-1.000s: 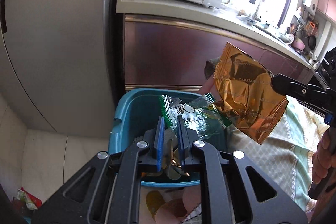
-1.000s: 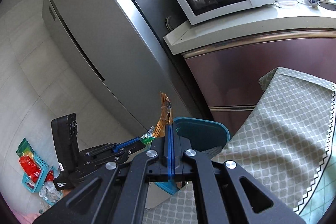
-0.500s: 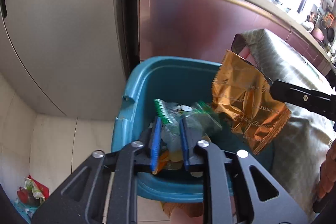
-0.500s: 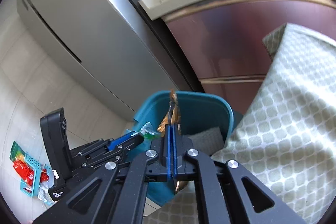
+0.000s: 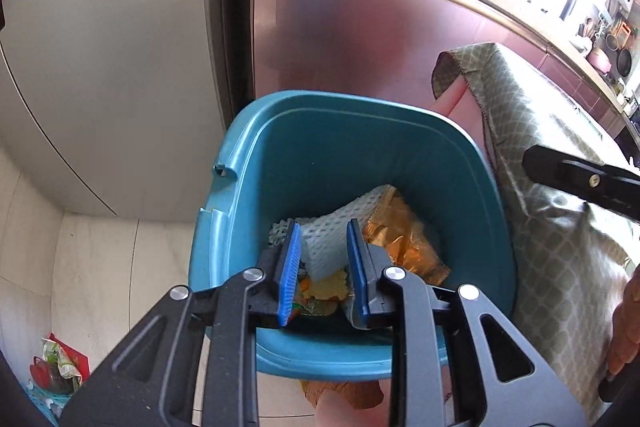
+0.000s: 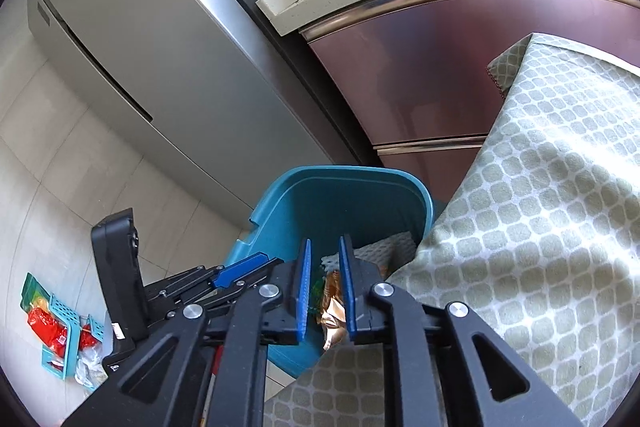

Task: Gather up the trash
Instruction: 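Carry the green wrapper left while the right gripper carries the brown wrapper to the bin, then open both grippers over the teal bin to drop the wrappers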

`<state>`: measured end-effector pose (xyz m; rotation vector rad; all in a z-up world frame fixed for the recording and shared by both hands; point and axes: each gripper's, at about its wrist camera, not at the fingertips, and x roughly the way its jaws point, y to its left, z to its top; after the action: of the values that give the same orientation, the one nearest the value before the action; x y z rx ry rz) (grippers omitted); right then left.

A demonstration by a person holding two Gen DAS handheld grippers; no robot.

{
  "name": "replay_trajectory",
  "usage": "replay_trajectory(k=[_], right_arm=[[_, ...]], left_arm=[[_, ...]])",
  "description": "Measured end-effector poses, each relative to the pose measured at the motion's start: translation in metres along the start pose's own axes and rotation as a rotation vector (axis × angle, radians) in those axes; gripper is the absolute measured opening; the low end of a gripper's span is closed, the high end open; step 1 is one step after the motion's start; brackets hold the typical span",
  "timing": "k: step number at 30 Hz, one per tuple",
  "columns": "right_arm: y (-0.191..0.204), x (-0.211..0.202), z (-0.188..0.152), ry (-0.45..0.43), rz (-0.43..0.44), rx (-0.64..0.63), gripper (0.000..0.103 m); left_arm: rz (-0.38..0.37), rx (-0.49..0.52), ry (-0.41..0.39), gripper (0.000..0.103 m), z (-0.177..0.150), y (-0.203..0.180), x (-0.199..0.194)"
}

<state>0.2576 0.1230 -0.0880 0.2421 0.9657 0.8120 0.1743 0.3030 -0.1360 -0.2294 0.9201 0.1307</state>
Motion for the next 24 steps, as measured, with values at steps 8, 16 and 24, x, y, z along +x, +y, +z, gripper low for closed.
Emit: replay_trajectory(k=[8, 16, 24], right_arm=[[0.001, -0.018, -0.009, -0.003, 0.02, -0.02, 0.019], [0.003, -0.074, -0.028, -0.075, 0.016, -0.082, 0.029], [-0.031, -0.161, -0.056, -0.198, -0.061, -0.05, 0.033]], left_arm=[[-0.054, 0.025, -0.076, 0.031, -0.002, -0.017, -0.038], [-0.158, 0.117, -0.178, 0.039, -0.005, -0.063, -0.085], [-0.303, 0.247, -0.196, 0.041, -0.009, -0.138, -0.108]])
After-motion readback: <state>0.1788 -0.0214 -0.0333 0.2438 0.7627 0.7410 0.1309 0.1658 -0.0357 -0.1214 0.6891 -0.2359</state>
